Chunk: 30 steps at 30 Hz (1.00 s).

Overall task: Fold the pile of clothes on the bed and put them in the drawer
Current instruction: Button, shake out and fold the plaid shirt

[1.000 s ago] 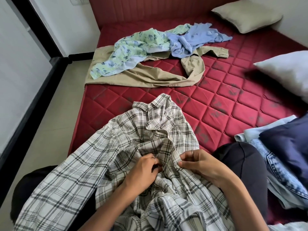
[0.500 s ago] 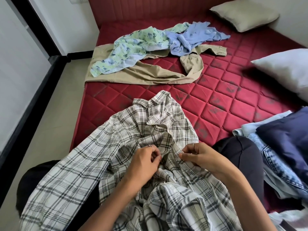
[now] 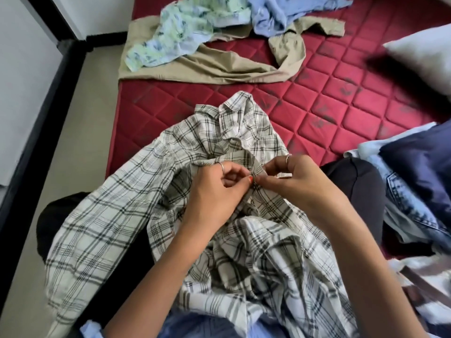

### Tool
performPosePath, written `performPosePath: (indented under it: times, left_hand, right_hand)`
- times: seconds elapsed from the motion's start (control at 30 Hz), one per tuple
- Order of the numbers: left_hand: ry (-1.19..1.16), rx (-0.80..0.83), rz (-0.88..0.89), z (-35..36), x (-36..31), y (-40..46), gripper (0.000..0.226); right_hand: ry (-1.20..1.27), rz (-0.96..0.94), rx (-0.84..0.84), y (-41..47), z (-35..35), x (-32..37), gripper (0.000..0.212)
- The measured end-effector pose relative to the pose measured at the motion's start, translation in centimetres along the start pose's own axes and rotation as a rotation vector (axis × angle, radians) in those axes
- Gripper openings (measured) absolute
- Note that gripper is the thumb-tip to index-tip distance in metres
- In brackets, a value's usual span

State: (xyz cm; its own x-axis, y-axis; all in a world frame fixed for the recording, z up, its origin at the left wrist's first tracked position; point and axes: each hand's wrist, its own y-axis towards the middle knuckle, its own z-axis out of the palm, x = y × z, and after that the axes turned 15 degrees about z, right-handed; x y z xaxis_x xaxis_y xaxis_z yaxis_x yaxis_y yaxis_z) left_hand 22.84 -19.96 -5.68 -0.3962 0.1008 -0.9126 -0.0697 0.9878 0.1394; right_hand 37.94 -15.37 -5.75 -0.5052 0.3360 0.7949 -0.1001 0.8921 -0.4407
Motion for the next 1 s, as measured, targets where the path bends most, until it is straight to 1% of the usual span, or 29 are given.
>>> performPosePath:
  times: [0.13,0.2,0.27,0.33,0.5,0.63,0.73,0.87,1.0]
  left_hand:
    - [-0.067,-0.048,-0.026,0.2,-0.3,-0.6,0.014]
    - [-0.058,-0.065,-0.02,0.4,-0.3,-0.6,0.014]
    - [-0.043,-0.082,-0.013,0.7,-0.3,-0.5,0.014]
    - [-0.043,-0.087,-0.01,0.8,-0.3,-0.4,0.013]
    - [-0.089,-0.1,-0.03,0.8,-0.3,-0.4,0.011]
    - [-0.14,-0.104,-0.053,0.8,-0.2,-0.6,0.011]
    - [-0.172,-0.116,-0.076,0.8,-0.2,-0.6,0.012]
    - [-0.302,-0.163,-0.141,0.9,-0.3,-0.5,0.015]
    - [-0.425,-0.203,-0.218,1.3,-0.3,-0.5,0.016]
  right_hand:
    - [-0.014,0.015,-0.105,-0.8,0.3,0.2,0.011]
    - [-0.072,-0.012,-0.191,-1.3,0.4,0.4,0.009]
    - [-0.1,-0.053,-0.236,-1.9,0.6,0.8,0.009]
    - [-0.089,-0.052,-0.226,-2.4,1.0,1.1,0.01]
    - [-0.054,0.021,-0.233,-2.7,1.5,0.9,0.013]
    - [-0.037,0.033,-0.285,-3.0,2.1,0.7,0.012]
    - [-0.054,0.04,-0.268,-3.0,2.2,0.7,0.012]
    - [0.008,0.063,-0.195,-2.8,2.0,0.2,0.015]
    - [0.096,0.058,-0.206,-2.4,2.3,-0.4,0.014]
